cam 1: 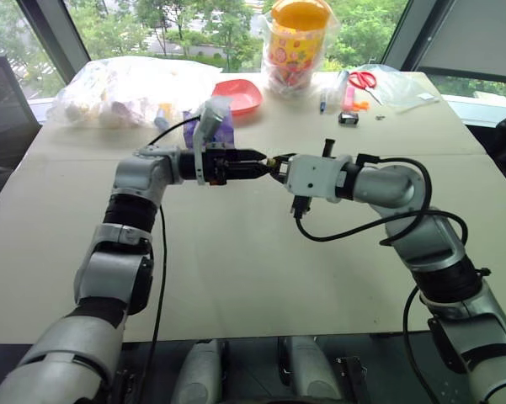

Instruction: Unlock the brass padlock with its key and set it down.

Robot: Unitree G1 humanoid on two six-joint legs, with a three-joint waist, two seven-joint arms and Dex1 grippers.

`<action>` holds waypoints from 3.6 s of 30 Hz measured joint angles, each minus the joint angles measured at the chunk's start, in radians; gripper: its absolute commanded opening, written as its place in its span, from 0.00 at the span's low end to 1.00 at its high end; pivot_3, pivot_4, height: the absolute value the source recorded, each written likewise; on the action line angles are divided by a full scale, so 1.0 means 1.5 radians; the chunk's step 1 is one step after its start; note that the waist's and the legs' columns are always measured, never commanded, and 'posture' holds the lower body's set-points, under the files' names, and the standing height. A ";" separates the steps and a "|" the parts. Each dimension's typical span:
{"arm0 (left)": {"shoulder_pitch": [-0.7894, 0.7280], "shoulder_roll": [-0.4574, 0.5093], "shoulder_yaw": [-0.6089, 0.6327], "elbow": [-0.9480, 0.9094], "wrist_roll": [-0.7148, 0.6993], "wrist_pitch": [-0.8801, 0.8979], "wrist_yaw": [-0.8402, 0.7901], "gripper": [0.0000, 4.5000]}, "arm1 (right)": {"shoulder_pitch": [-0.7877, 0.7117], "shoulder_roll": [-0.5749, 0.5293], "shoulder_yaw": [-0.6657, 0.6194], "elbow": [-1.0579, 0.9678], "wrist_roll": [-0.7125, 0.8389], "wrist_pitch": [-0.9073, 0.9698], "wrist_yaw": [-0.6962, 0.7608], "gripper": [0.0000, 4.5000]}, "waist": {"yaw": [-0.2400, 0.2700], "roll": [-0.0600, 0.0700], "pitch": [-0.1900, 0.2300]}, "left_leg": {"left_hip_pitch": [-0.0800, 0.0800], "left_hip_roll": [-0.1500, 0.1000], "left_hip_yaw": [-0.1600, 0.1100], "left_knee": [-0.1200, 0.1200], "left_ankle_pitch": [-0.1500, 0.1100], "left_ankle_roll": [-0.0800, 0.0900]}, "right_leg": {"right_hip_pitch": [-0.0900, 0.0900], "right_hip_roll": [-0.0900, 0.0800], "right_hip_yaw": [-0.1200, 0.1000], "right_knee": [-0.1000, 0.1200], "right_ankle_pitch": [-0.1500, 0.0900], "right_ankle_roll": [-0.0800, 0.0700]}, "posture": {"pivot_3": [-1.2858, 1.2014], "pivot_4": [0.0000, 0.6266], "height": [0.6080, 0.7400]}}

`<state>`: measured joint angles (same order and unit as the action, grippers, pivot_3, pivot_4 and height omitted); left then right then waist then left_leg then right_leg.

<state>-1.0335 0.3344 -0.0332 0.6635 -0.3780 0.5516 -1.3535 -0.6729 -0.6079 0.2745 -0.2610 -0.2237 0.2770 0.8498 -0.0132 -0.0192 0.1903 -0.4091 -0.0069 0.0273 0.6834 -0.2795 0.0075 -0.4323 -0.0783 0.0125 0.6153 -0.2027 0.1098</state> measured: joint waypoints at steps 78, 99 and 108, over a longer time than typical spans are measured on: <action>-0.008 -0.038 0.016 0.031 -0.040 0.029 -0.006 0.01 | 0.247 -0.085 -0.183 -0.273 0.375 0.523 -0.183 0.02 | 0.013 0.000 0.000 | -0.001 0.000 0.000 0.000 -0.001 0.002 | 0.001 -0.002 0.000 -0.002 0.000 0.000 | 0.52 0.24 1.00; -0.065 -0.207 0.043 0.363 0.058 0.023 0.205 0.61 | 0.304 -0.157 -0.257 -0.364 0.395 0.539 -0.197 0.00 | 0.017 -0.001 0.000 | -0.001 0.001 0.000 0.000 -0.001 0.002 | 0.001 -0.001 0.000 -0.002 -0.001 0.000 | 0.52 0.24 1.00; -0.035 -0.103 0.008 0.286 0.138 -0.107 0.235 0.69 | 0.331 -0.159 -0.277 -0.364 0.400 0.536 -0.199 0.00 | 0.002 -0.001 0.000 | 0.001 0.002 0.000 0.000 -0.001 0.002 | 0.001 0.000 0.000 -0.002 -0.002 -0.002 | 0.52 0.24 1.00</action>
<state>-1.0865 0.1793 -0.0209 1.0932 -0.1717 0.3907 -1.0004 -0.1758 -0.8467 -0.1416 -0.8076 0.3757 1.0817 0.5512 -0.0102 -0.0205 0.1900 -0.4077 -0.0032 0.0273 0.6835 -0.2813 0.0104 -0.4311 -0.0781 0.0132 0.6127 -0.2051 0.1068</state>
